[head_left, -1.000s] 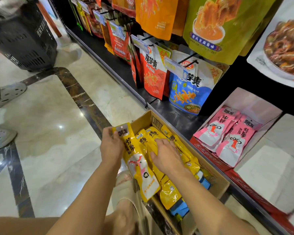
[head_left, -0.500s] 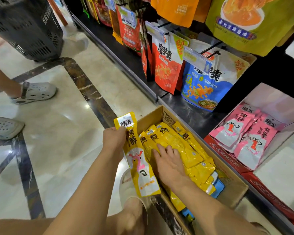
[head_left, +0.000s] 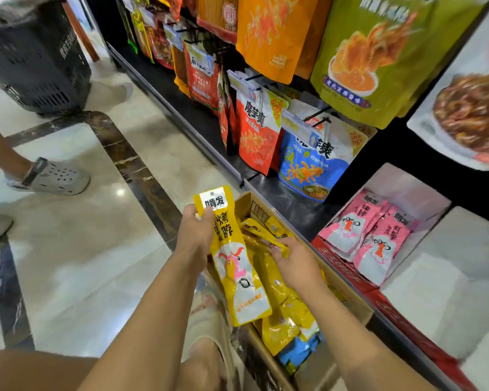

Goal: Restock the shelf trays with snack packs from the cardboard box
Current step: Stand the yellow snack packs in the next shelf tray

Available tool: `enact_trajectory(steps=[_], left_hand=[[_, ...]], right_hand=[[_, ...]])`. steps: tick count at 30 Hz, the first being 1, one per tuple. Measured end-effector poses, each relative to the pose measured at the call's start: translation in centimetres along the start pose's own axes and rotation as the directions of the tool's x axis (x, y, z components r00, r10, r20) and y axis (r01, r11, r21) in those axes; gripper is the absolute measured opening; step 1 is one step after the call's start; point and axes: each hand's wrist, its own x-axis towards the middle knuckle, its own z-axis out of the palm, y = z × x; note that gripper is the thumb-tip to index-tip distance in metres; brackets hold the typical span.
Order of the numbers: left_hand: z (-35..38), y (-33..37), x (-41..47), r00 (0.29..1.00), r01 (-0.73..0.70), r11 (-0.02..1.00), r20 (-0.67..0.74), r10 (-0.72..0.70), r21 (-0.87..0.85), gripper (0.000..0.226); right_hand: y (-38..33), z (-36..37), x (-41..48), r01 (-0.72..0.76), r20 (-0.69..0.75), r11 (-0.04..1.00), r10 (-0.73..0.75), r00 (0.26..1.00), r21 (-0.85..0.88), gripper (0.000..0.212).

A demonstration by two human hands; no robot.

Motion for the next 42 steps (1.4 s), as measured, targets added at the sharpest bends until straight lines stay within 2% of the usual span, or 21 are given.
enact_trajectory(steps=[2, 3, 7, 10, 14, 16, 19, 22, 24, 28, 31, 33, 36, 39, 42], left_hand=[[1.2, -0.2, -0.2, 0.997, 0.066, 0.998, 0.041, -0.067, 0.019, 0.041], [1.9, 0.7, -1.2, 0.995, 0.08, 0.996, 0.063, -0.083, 0.049, 0.042], [5.5, 1.9, -4.7, 0.985, 0.106, 0.994, 0.13, -0.11, 0.034, 0.029], [8.2, 1.6, -5.5, 0.967, 0.157, 0.987, 0.207, -0.146, -0.036, 0.028], [12.1, 1.3, -7.3, 0.932, 0.204, 0.978, 0.312, -0.184, -0.034, 0.013], [14.1, 1.2, -8.7, 0.919, 0.164, 0.986, 0.358, -0.167, 0.037, 0.005], [16.7, 0.6, -10.1, 0.901, 0.082, 0.99, 0.416, -0.123, 0.117, 0.021], [19.8, 0.2, -11.6, 0.861, 0.042, 0.99, 0.498, -0.105, 0.136, 0.009], [21.9, 0.0, -12.5, 0.829, 0.022, 0.991, 0.552, -0.092, 0.132, 0.016], [26.3, -1.2, -14.4, 0.761, -0.116, 0.982, 0.649, -0.008, 0.148, 0.021], [29.8, -2.7, -15.3, 0.732, -0.265, 0.946, 0.678, 0.069, 0.189, 0.018], [32.2, -3.5, -16.3, 0.725, -0.302, 0.932, 0.683, 0.088, 0.2, 0.015], [35.5, -4.5, -17.4, 0.726, -0.298, 0.918, 0.687, 0.04, 0.261, 0.019], [38.2, -5.5, -17.8, 0.75, -0.249, 0.892, 0.658, -0.07, 0.378, 0.007], [40.5, -7.2, -17.6, 0.75, -0.245, 0.898, 0.658, -0.063, 0.365, 0.017]], right_hand=[[0.6, -1.7, -0.3, -0.029, -0.032, 0.985, 0.035, 0.999, 0.172, 0.029], [1.0, -2.5, -0.4, -0.038, -0.043, 0.967, 0.051, 0.998, 0.253, 0.024], [3.3, -5.9, -1.9, -0.133, 0.053, 0.779, 0.127, 0.99, 0.612, 0.022], [5.2, -9.0, -3.5, -0.136, 0.031, 0.676, 0.165, 0.986, 0.724, 0.024], [8.3, -12.4, -5.9, -0.135, 0.005, 0.618, 0.208, 0.978, 0.775, 0.017], [9.8, -14.1, -7.0, -0.154, 0.022, 0.561, 0.236, 0.972, 0.813, 0.017], [12.1, -16.2, -8.6, -0.162, 0.021, 0.51, 0.271, 0.962, 0.845, 0.017], [15.1, -18.2, -9.7, -0.149, -0.013, 0.459, 0.331, 0.944, 0.876, 0.019], [16.9, -19.2, -10.1, -0.122, -0.048, 0.43, 0.364, 0.93, 0.895, 0.02], [19.7, -21.2, -10.8, -0.057, -0.102, 0.354, 0.417, 0.903, 0.934, 0.019], [21.7, -22.3, -11.3, -0.024, -0.121, 0.308, 0.442, 0.889, 0.951, 0.019], [23.2, -22.9, -11.6, -0.013, -0.129, 0.29, 0.463, 0.877, 0.957, 0.019], [25.1, -23.5, -12.2, 0.006, -0.151, 0.283, 0.495, 0.855, 0.959, 0.02], [27.0, -23.9, -12.7, 0.014, -0.184, 0.305, 0.537, 0.823, 0.952, 0.018], [28.7, -24.1, -13.0, 0.0, -0.177, 0.294, 0.576, 0.798, 0.956, 0.021]])
